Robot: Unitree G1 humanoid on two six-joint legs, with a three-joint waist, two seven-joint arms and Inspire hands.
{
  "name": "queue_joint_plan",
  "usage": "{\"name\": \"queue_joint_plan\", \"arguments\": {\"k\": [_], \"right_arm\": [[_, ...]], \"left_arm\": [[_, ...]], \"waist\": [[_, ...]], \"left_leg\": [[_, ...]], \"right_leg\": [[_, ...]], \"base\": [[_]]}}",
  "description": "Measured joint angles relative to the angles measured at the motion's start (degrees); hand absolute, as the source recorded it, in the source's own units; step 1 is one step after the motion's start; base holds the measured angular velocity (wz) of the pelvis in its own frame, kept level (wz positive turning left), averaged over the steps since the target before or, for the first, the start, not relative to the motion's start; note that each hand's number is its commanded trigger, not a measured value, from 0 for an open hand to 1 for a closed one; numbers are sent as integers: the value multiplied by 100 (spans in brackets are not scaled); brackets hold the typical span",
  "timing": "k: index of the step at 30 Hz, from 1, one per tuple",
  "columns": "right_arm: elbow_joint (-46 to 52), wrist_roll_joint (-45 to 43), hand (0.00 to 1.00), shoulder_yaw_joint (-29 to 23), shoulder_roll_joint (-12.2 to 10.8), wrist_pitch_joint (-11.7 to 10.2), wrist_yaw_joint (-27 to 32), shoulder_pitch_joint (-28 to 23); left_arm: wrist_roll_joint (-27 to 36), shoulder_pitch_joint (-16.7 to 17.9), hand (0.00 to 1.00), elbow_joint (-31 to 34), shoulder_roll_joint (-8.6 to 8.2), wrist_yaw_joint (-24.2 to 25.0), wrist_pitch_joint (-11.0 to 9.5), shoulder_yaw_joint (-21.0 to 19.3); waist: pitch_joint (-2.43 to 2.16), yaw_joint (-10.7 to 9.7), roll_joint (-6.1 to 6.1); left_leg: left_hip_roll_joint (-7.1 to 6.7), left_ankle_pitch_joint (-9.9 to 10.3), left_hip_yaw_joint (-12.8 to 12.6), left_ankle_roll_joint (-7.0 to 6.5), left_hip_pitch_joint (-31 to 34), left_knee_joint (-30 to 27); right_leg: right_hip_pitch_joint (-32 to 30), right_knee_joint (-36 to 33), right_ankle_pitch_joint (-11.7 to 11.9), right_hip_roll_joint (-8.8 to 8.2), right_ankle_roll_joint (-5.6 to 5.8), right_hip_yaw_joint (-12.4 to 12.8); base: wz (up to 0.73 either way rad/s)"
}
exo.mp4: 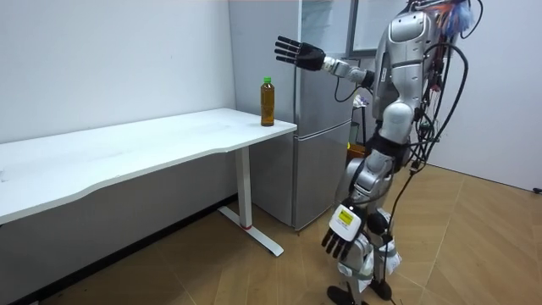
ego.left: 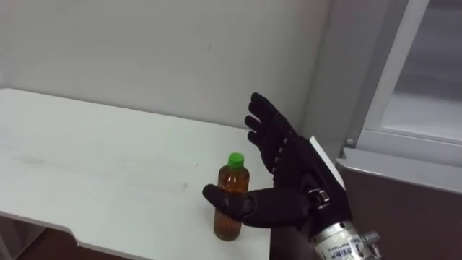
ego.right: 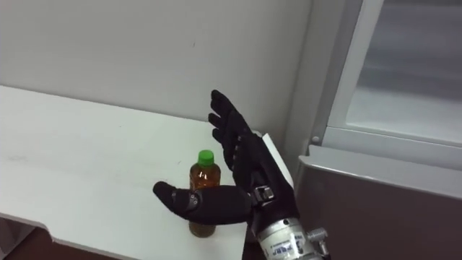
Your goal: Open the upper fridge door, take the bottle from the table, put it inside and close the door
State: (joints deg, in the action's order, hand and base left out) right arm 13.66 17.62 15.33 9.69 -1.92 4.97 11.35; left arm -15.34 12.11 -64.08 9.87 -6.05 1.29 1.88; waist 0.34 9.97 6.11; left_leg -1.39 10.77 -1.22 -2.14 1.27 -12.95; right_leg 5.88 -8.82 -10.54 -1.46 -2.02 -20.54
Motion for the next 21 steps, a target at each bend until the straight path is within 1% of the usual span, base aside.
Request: {"name": "queue_joint_plan", "arguments": {"k": [2,5,6,7,9,12,14,17,19,21], "right_arm": [[-4,1,0,-70,-2,0,131,14],[-26,11,0,-94,21,-10,387,160],[-25,12,0,-98,38,-17,495,220],[-36,12,0,-99,42,-72,613,253],[-127,12,0,-97,38,-134,747,376],[-186,-6,0,-97,36,-140,940,507],[-284,-22,0,-94,34,-188,992,564],[-651,-19,0,-81,35,-234,1104,627],[-1008,-36,0,-81,35,-229,1142,640],[-1187,-48,0,-82,43,-223,1216,642]], "left_arm": [[4,20,0,1,0,0,3,-14],[12,75,0,7,4,0,4,-122],[11,100,0,11,-3,0,4,-130],[12,119,0,14,-8,0,4,-161],[12,126,0,19,-7,0,5,-185],[16,194,0,39,-15,0,11,-199],[14,245,0,128,-20,0,22,-256],[20,262,0,159,-18,0,52,-275],[15,233,0,164,-28,0,126,-277],[12,193,0,160,-27,0,142,-278]], "waist": [[9,23,-13],[19,66,-29],[28,93,-43],[32,132,-50],[32,148,-53],[24,175,-63],[25,180,-68],[21,201,-81],[24,226,-91],[33,284,-105]], "left_leg": [[-18,-3,16,-14,26,-22],[-25,2,34,-31,116,-68],[-26,-6,34,-39,130,-69],[-31,-9,34,-44,137,-70],[-35,-14,38,-50,158,-78],[-41,-24,43,-55,203,-91],[-42,-39,43,-55,214,-91],[-42,-43,42,-55,216,-91],[-40,-43,42,-56,240,-111],[-39,-41,45,-58,286,-144]], "right_leg": [[-9,-2,-3,-17,7,-9],[-92,-47,-5,-33,11,-7],[-123,-96,-6,-44,12,-7],[-126,-93,-9,-49,16,-7],[-138,-91,-10,-53,18,-7],[-174,-91,-9,-58,18,-21],[-184,-93,-9,-59,18,-29],[-182,-100,-9,-65,18,-91],[-188,-102,-9,-74,18,-156],[-211,-102,-9,-76,18,-183]], "base": [[9],[0],[0],[0],[4],[2],[0],[0],[4],[7]]}}
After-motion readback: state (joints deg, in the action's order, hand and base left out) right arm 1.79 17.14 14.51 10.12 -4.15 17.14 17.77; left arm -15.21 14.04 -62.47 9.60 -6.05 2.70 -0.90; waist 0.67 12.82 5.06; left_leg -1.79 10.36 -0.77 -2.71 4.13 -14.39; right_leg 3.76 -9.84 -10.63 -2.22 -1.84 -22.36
